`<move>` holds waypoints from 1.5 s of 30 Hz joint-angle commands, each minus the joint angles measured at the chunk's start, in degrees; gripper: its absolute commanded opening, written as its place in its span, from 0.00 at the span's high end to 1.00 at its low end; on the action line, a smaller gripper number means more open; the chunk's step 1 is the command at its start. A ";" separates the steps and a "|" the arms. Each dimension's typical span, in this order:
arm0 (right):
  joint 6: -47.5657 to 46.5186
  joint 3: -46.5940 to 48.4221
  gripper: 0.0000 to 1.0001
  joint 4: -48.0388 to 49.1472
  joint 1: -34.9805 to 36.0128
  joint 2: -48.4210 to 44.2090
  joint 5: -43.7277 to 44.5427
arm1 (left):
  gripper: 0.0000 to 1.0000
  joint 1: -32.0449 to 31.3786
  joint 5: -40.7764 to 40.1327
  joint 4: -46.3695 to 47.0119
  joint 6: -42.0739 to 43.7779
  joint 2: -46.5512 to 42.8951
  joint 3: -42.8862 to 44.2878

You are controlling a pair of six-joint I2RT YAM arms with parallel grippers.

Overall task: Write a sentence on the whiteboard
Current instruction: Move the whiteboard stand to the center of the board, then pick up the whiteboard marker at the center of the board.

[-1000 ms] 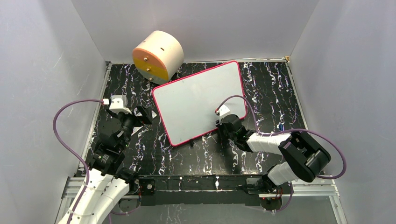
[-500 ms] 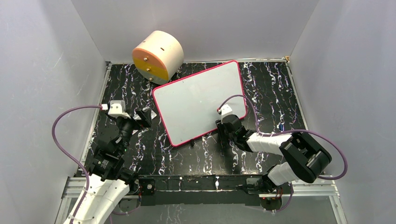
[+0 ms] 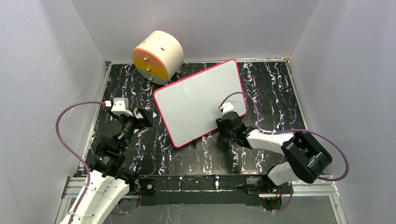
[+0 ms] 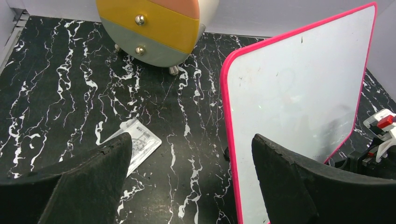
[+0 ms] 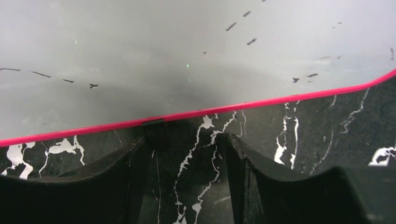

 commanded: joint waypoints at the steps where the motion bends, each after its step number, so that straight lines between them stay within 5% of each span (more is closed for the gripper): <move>1: 1.04 3.89 0.31 -6.74 -0.51 -5.46 1.31 | 0.04 0.34 0.84 -0.09 0.75 0.01 3.08; 10: 3.27 10.37 0.02 -22.89 -1.82 -15.22 5.59 | 0.04 0.34 -1.65 0.66 -2.27 -1.29 2.00; 15: 4.23 13.68 0.01 -30.75 -6.32 -18.68 7.81 | 0.04 0.34 -3.45 -0.43 -3.89 -1.21 2.23; 21: 6.00 16.28 0.01 -37.36 -23.49 -18.84 0.06 | 0.04 -0.32 -6.37 -0.88 -5.02 -1.30 2.22; 34: 5.53 15.69 0.01 -35.52 -52.43 -13.65 -10.18 | 0.04 -3.71 -8.63 -0.31 -4.18 -1.37 1.73; 45: 10.79 13.84 0.01 -30.41 -61.48 -4.45 -13.86 | 0.04 -5.41 -10.45 -0.23 -3.53 -2.41 1.48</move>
